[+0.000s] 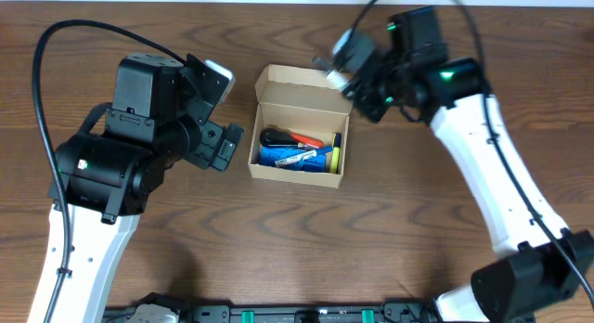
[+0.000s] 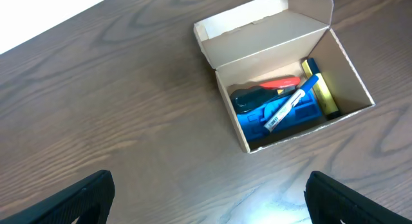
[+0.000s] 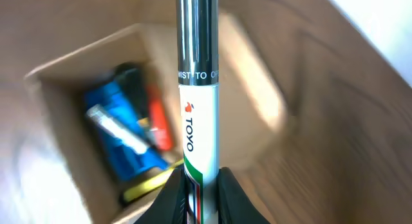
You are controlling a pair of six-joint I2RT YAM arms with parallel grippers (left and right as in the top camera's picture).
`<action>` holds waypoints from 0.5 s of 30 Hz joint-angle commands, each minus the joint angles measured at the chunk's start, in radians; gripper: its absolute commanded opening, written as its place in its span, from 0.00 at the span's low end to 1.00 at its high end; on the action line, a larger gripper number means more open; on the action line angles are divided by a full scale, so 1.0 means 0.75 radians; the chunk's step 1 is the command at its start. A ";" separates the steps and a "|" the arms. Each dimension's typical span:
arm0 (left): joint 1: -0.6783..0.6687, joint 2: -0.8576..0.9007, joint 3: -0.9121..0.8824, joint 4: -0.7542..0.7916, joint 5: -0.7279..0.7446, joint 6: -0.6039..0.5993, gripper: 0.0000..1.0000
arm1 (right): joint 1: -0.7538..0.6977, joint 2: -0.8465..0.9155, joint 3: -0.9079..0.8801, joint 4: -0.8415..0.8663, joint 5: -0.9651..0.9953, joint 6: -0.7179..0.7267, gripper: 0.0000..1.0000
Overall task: Pack container
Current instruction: 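Carry the white marker over the box and lower it inside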
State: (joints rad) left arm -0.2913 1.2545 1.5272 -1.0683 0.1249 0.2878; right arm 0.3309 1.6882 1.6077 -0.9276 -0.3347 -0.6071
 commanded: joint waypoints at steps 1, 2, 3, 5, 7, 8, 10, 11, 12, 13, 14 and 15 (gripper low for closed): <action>0.005 -0.002 0.024 -0.004 0.008 -0.010 0.95 | 0.077 0.064 -0.027 -0.038 -0.100 -0.396 0.01; 0.005 -0.002 0.024 -0.004 0.008 -0.010 0.95 | 0.098 0.082 -0.029 -0.058 -0.104 -0.462 0.01; 0.005 -0.002 0.024 -0.004 0.008 -0.010 0.95 | 0.122 0.106 -0.030 -0.080 -0.109 -0.538 0.01; 0.005 -0.002 0.024 -0.004 0.008 -0.010 0.95 | 0.160 0.152 -0.030 -0.112 -0.107 -0.632 0.01; 0.005 -0.002 0.024 -0.004 0.008 -0.010 0.95 | 0.189 0.202 -0.030 -0.128 -0.107 -0.678 0.01; 0.005 -0.002 0.024 -0.004 0.008 -0.010 0.95 | 0.200 0.228 -0.030 -0.130 -0.107 -0.680 0.01; 0.005 -0.002 0.024 -0.004 0.008 -0.010 0.95 | 0.217 0.282 -0.030 -0.130 -0.107 -0.679 0.01; 0.005 -0.002 0.024 -0.004 0.008 -0.010 0.95 | 0.224 0.309 -0.030 -0.130 -0.104 -0.679 0.01; 0.005 -0.002 0.024 -0.004 0.008 -0.010 0.95 | 0.230 0.333 -0.030 -0.127 -0.095 -0.678 0.01; 0.005 -0.002 0.024 -0.004 0.008 -0.010 0.95 | 0.235 0.357 -0.030 -0.126 -0.080 -0.678 0.01; 0.005 -0.002 0.024 -0.004 0.008 -0.010 0.95 | 0.239 0.379 -0.030 -0.126 -0.067 -0.678 0.01; 0.005 -0.002 0.024 -0.004 0.008 -0.010 0.95 | 0.242 0.401 -0.030 -0.126 -0.051 -0.678 0.01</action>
State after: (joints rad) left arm -0.2913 1.2545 1.5272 -1.0683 0.1249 0.2878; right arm 0.4988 1.9450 1.5917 -1.0210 -0.3878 -1.0744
